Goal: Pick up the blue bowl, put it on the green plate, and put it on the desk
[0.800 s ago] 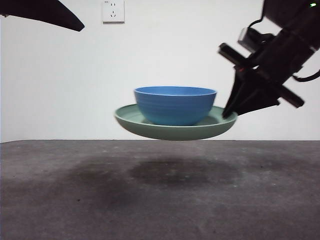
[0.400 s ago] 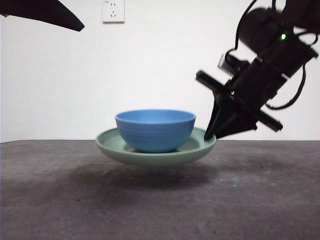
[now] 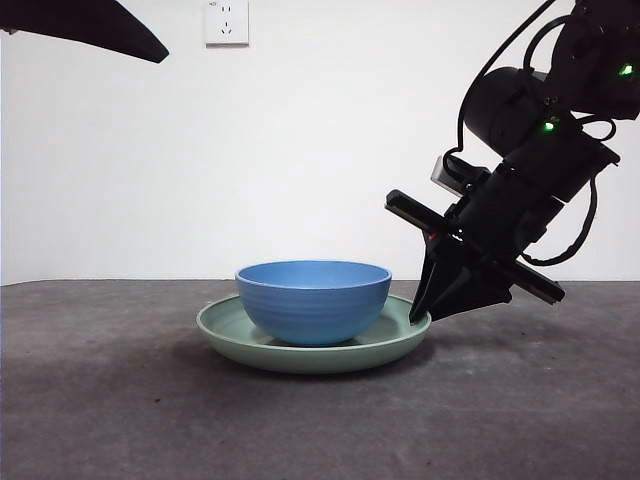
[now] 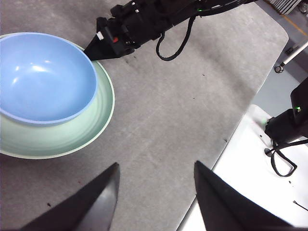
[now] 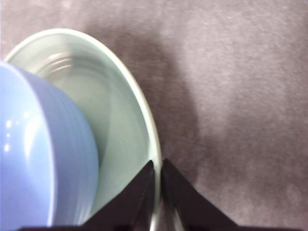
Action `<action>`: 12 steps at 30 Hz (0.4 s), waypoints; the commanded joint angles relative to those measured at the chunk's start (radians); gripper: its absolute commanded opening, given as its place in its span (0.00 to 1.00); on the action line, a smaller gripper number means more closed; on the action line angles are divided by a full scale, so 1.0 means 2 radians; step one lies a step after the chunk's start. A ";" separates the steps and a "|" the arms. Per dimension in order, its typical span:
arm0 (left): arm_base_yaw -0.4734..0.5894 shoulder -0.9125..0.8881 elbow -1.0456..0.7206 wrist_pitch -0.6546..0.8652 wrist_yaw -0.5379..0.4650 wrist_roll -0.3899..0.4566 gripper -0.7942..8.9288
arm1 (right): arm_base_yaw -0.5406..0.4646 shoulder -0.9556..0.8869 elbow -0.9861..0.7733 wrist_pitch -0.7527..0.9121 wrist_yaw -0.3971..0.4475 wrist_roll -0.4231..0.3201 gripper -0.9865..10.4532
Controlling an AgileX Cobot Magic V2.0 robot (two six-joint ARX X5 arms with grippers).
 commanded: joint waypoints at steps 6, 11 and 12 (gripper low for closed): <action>-0.002 0.003 0.004 0.003 0.002 0.004 0.34 | 0.003 0.013 0.014 0.010 0.000 0.008 0.10; -0.002 0.003 0.004 -0.006 0.002 0.004 0.34 | 0.003 0.013 0.014 0.008 0.000 0.009 0.17; -0.002 0.003 0.004 -0.008 0.002 0.004 0.34 | 0.003 0.013 0.014 0.008 0.000 0.009 0.20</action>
